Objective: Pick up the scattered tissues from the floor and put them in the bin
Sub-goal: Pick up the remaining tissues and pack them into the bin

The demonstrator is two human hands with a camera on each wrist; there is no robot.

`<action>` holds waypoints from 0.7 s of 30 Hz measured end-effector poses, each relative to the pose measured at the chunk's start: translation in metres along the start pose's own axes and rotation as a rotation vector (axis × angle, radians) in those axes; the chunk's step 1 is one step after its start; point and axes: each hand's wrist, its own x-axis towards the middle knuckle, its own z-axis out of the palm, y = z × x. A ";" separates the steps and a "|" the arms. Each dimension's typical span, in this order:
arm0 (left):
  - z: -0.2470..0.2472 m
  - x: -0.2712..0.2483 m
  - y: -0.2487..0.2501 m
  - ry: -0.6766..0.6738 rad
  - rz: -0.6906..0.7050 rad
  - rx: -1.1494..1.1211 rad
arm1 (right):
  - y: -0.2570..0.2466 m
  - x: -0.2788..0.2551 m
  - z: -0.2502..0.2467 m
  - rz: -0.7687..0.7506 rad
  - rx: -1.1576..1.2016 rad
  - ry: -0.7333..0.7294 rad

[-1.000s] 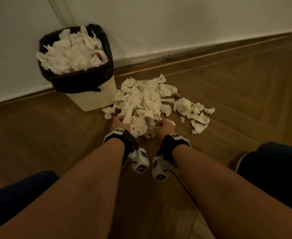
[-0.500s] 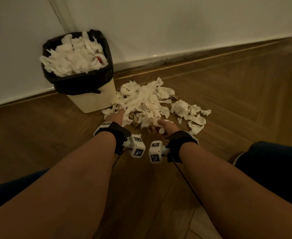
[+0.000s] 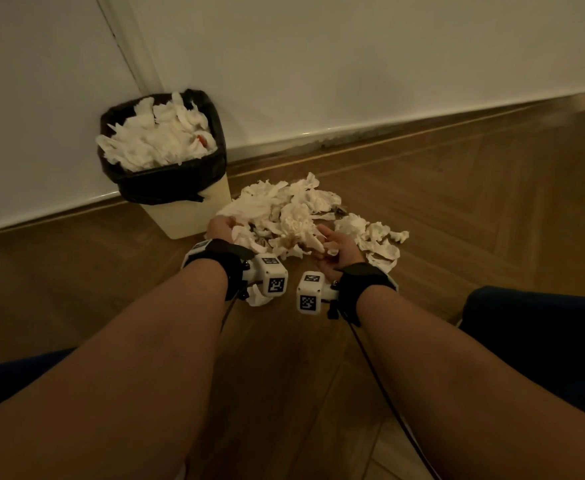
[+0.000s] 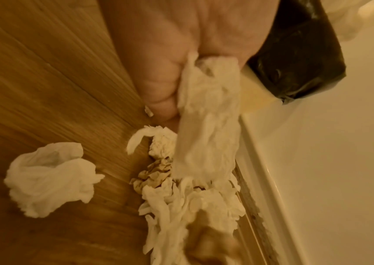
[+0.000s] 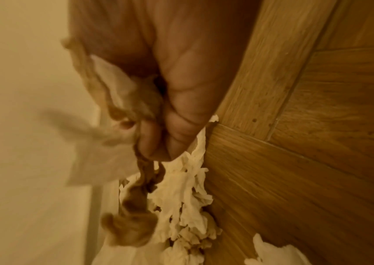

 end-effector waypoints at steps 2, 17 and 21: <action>0.004 0.003 0.001 -0.043 -0.027 -0.135 | 0.000 -0.002 -0.001 -0.010 0.056 0.001; -0.027 0.043 0.008 -0.037 0.345 1.698 | 0.017 0.000 0.009 0.133 -0.087 0.000; -0.028 0.044 0.001 0.010 0.299 1.604 | 0.023 0.004 -0.001 0.259 -0.128 0.056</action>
